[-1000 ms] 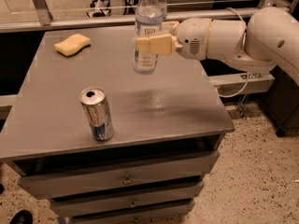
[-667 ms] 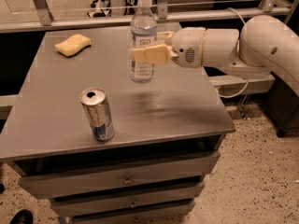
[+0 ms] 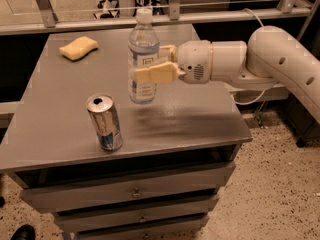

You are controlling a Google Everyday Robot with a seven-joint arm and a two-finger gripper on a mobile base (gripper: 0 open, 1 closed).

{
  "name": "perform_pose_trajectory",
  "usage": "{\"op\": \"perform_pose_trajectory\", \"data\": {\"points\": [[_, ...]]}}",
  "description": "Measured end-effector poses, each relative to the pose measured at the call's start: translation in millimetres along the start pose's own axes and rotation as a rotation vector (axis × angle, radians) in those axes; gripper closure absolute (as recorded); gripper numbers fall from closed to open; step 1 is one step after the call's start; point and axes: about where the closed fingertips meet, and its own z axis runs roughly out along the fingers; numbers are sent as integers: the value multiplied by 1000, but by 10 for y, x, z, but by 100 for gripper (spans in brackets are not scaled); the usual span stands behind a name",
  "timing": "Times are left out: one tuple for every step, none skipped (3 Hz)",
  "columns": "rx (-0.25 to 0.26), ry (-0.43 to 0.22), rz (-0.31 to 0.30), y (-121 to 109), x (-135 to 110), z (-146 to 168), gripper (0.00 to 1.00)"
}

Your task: Move blue plastic bottle near redbull can

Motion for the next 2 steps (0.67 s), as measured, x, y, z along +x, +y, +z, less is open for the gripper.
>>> {"op": "perform_pose_trajectory", "data": {"points": [[-118, 22, -18, 365, 139, 103, 100], [-215, 59, -63, 607, 302, 209, 100]]}}
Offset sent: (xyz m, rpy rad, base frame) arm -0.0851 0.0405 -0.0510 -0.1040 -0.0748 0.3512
